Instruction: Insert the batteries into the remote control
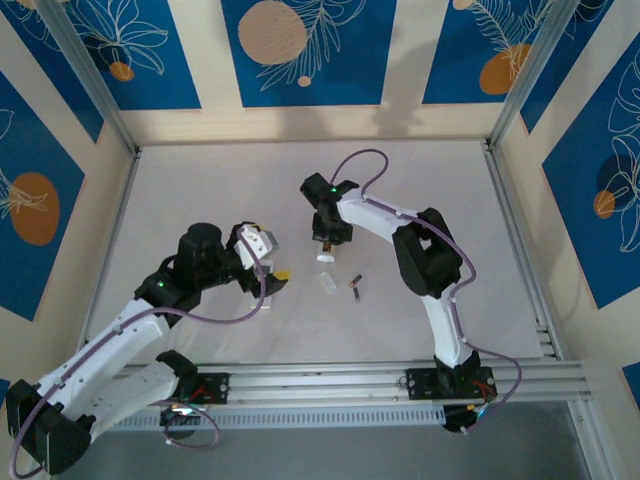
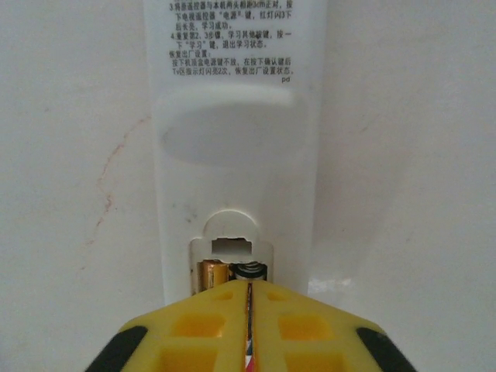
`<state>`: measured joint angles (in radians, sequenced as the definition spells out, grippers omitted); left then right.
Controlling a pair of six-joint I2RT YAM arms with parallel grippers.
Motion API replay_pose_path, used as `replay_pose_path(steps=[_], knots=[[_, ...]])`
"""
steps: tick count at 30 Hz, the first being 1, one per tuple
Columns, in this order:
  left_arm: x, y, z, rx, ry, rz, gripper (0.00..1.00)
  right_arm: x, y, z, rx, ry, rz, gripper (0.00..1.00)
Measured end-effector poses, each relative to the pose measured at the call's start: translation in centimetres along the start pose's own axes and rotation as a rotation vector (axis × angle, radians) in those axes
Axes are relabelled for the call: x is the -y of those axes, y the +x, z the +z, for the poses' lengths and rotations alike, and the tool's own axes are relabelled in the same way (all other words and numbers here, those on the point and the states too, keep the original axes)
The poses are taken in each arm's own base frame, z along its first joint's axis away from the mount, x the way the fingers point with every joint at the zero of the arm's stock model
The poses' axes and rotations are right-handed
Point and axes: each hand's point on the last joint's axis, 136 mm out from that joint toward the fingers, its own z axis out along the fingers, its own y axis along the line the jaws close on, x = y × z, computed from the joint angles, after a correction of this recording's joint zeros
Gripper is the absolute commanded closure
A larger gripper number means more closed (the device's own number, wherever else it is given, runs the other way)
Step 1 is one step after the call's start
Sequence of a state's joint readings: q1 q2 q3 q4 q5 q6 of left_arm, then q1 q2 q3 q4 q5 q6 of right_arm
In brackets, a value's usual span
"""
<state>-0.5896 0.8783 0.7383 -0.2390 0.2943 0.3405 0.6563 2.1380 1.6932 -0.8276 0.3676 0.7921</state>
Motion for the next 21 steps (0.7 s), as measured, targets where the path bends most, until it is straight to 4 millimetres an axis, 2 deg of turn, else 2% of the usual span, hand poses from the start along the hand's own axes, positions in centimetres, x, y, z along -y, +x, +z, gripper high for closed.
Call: replay_pose_path(steps=[2,5,6,7,10,12,14,21], knots=[[0.0,0.0,0.0,0.0,0.0,0.0,0.0,0.1,0.4,-1.1,0.022,-0.009,-0.025,0.76],[0.0,0.0,0.0,0.0,0.0,0.0,0.0,0.1,1.7,-3.9,0.077,-0.043,-0.095,0.67],[0.0,0.0,0.0,0.0,0.0,0.0,0.0,-0.3,2.7,-5.3,0.106,-0.066,-0.141,0.55],[0.0,0.0,0.0,0.001,-0.001,0.0,0.0,-0.5,3.6,-6.3,0.125,-0.081,-0.179,0.52],[0.0,0.0,0.0,0.0,0.0,0.0,0.0,-1.2,6.6,-8.0,0.158,-0.111,-0.313,0.51],[0.0,0.0,0.0,0.0,0.0,0.0,0.0,-1.4,8.4,-7.7,0.146,-0.111,-0.381,0.5],[0.0,0.0,0.0,0.0,0.0,0.0,0.0,-1.0,9.6,-6.7,0.121,-0.088,-0.438,0.5],[0.0,0.0,0.0,0.0,0.0,0.0,0.0,-0.3,10.7,-3.9,0.057,-0.035,-0.524,0.5]])
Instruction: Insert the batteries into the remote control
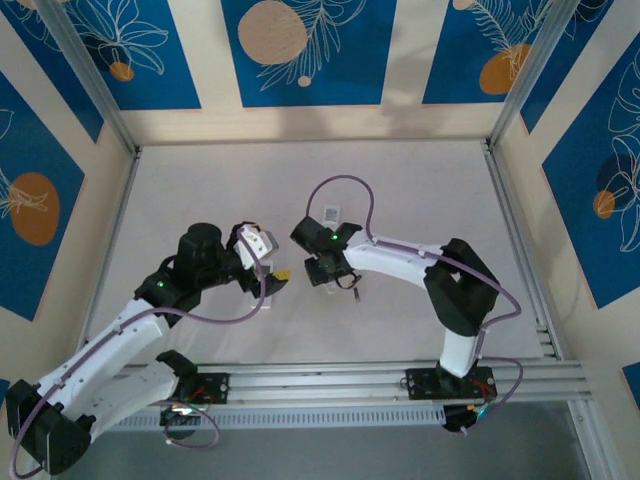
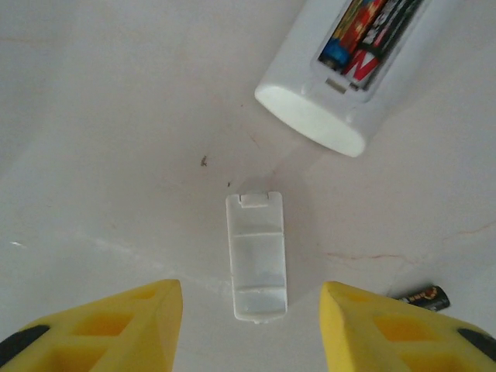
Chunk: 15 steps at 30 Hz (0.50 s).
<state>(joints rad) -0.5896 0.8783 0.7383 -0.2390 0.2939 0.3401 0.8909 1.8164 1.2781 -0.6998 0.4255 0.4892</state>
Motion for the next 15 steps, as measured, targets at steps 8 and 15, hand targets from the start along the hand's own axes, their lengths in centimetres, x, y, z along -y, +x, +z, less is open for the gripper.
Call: replay_pose_path(steps=[8,15], knots=[[-0.1,0.0,0.0,-0.002,-0.005,0.003,0.0,-0.5,1.6,3.9,-0.121,-0.018,-0.004,0.54],[-0.1,0.1,0.0,-0.003,-0.007,0.003,0.0,-0.5,1.7,3.9,-0.131,-0.021,-0.002,0.66]])
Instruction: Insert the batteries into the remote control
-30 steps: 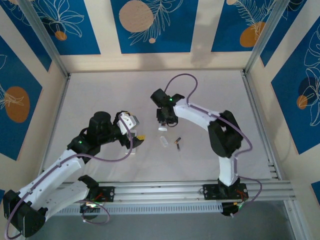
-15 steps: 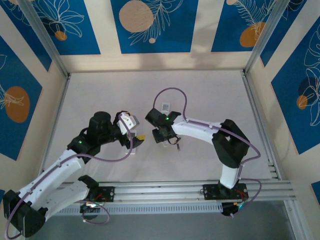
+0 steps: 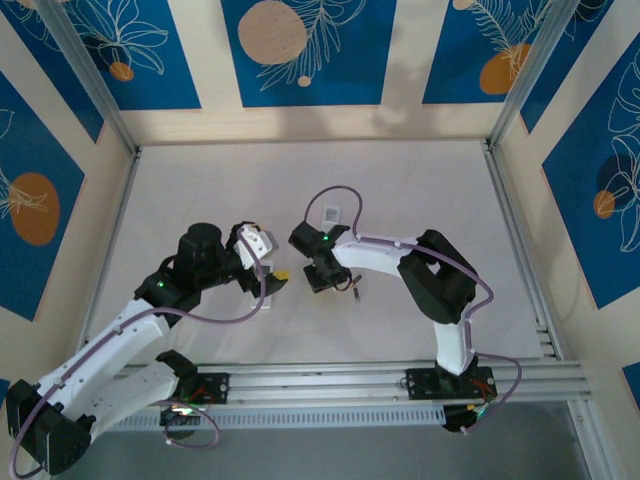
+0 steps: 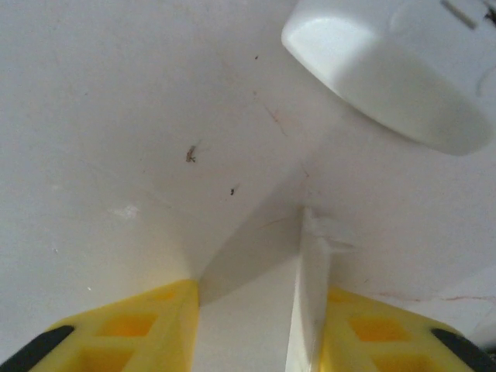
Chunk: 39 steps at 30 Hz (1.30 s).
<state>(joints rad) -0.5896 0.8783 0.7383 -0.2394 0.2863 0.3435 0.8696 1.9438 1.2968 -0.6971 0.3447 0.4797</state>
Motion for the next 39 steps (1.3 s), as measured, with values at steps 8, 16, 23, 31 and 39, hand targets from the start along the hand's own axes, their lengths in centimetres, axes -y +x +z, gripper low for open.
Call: replay_pose_path(steps=[8,16,23,31,39], knots=[[-0.1,0.0,0.0,-0.001,-0.003,0.001,0.0,0.2,0.1,-0.1,-0.007,0.01,0.029,0.94],[-0.7,-0.7,0.6,-0.019,-0.007,-0.237,0.0,0.8,-2.1,-6.3,0.133,-0.225,0.161,1.0],[-3.9,-3.7,2.7,0.021,-0.064,-0.862,0.14,3.2,-5.8,-18.8,0.579,-0.524,0.231,0.98],[-2.6,-5.2,6.5,-0.037,0.053,-1.26,0.17,0.5,-4.3,-19.5,0.8,-0.52,-0.084,0.98],[-0.1,-8.0,6.1,-0.05,0.111,-1.276,0.37,-0.3,-4.5,-21.2,0.963,-0.462,-0.286,0.98]])
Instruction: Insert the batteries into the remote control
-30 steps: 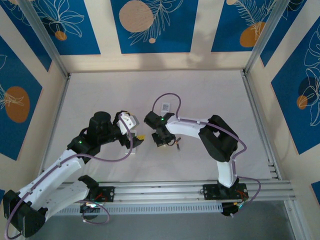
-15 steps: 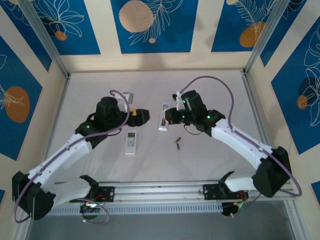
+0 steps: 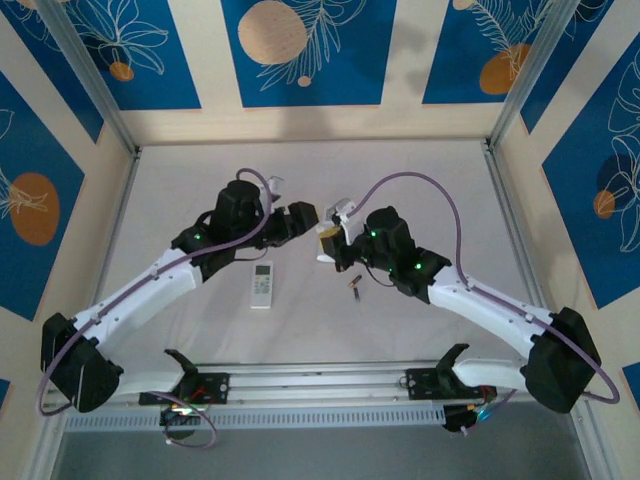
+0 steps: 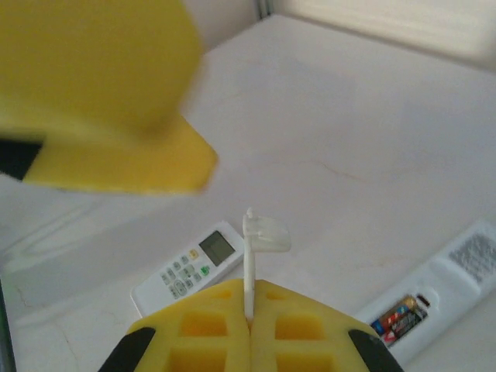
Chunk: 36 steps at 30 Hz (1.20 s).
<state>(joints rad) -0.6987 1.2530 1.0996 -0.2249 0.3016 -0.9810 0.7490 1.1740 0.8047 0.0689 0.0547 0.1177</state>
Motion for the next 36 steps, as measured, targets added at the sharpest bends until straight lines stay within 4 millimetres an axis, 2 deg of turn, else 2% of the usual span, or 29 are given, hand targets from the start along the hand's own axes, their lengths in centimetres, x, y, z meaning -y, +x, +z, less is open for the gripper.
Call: replay_pose_path(steps=[4,8,10,12,15,18,23,30,36], knots=[[1.0,1.0,0.3,-0.017,0.005,0.042,0.44,-0.5,-0.8,0.0,0.032,-0.015,-0.055,0.98],[0.5,1.2,1.1,-0.026,-0.021,0.066,0.53,-0.1,-0.6,0.2,0.026,0.004,-0.058,0.98],[0.0,1.2,1.4,-0.026,-0.041,0.075,0.55,0.0,-0.4,0.4,0.016,0.011,-0.056,0.98],[-0.3,1.2,1.4,-0.021,-0.057,0.087,0.51,0.1,-0.3,0.4,0.01,0.012,-0.054,0.98],[-1.1,0.8,1.4,0.006,-0.1,0.121,0.36,-0.2,-0.7,0.4,0.018,0.003,-0.057,0.98],[-1.8,0.0,1.1,0.051,-0.146,0.157,0.34,-0.5,-1.1,0.3,0.026,-0.013,-0.059,0.98],[-1.5,-0.9,0.2,0.101,-0.155,0.208,0.48,-0.8,-1.1,0.3,0.026,-0.029,-0.06,0.98],[-1.2,-0.3,1.0,0.065,-0.124,0.209,0.63,-0.8,-1.0,0.3,0.021,-0.032,-0.056,0.98],[-1.1,0.1,1.5,0.037,-0.11,0.211,0.68,-0.6,-0.5,0.4,-0.001,-0.02,-0.044,0.98]])
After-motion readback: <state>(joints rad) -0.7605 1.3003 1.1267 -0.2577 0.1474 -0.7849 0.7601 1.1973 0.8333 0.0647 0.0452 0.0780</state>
